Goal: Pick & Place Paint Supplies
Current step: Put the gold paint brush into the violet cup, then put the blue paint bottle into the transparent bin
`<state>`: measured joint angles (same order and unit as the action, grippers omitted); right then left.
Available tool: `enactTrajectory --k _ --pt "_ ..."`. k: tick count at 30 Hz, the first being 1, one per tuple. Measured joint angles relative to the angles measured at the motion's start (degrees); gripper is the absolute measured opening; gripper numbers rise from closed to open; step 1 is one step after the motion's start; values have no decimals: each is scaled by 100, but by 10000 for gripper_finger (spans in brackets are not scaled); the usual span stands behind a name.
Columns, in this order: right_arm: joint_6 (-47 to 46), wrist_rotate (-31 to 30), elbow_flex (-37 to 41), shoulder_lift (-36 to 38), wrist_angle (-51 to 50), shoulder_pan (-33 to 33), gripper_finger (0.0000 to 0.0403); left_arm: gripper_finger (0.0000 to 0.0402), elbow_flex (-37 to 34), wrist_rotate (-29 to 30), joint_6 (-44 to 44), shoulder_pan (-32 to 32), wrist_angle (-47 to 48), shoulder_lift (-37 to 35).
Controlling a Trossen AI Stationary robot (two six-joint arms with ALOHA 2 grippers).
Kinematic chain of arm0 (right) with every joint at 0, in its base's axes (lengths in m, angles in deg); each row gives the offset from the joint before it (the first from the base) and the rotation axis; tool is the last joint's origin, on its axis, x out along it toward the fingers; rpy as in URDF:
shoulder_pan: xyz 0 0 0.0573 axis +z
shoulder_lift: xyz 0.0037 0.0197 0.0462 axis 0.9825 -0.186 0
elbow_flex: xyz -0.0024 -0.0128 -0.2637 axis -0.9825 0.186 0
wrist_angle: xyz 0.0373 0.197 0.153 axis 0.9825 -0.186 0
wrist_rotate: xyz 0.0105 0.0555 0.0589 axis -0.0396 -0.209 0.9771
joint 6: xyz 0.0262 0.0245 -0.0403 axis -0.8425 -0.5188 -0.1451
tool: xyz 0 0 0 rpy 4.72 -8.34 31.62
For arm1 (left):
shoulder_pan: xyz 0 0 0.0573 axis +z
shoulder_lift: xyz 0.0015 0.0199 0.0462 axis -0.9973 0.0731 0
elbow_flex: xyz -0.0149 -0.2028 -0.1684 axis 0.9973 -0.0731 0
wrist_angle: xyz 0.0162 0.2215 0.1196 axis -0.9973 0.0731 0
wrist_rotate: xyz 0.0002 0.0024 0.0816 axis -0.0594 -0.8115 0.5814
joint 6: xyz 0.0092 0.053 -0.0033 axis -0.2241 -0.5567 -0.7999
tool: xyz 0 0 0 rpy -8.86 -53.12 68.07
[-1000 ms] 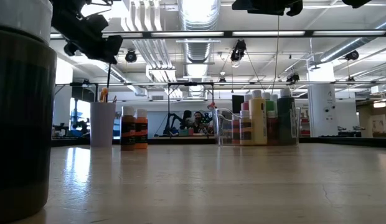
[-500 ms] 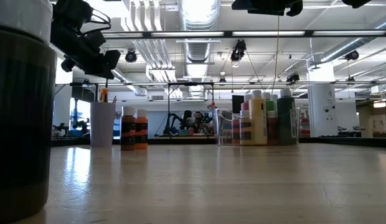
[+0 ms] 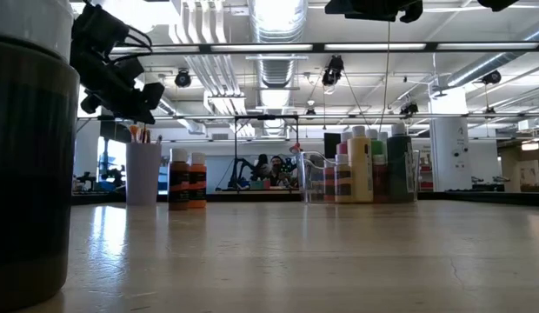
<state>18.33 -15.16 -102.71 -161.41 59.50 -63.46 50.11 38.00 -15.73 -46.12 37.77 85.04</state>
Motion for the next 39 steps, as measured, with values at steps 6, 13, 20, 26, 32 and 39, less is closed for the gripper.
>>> enactTrajectory --k 6,13,20,26,32,39 --pt "0 0 0 0 0 0 257 6 -154 0 24 12 -99 0" --pt "0 0 0 0 0 0 279 35 -184 -20 8 30 -348 167" --pt "-2 0 0 0 0 0 294 121 -76 -117 -140 34 -337 321" --pt "8 0 0 0 0 0 300 163 270 -190 -168 32 -332 226" --pt "44 2 0 0 0 0 286 165 789 -1895 178 21 -329 35" --pt "46 2 0 -2 0 0 268 165 1416 -4723 302 -125 -339 20"
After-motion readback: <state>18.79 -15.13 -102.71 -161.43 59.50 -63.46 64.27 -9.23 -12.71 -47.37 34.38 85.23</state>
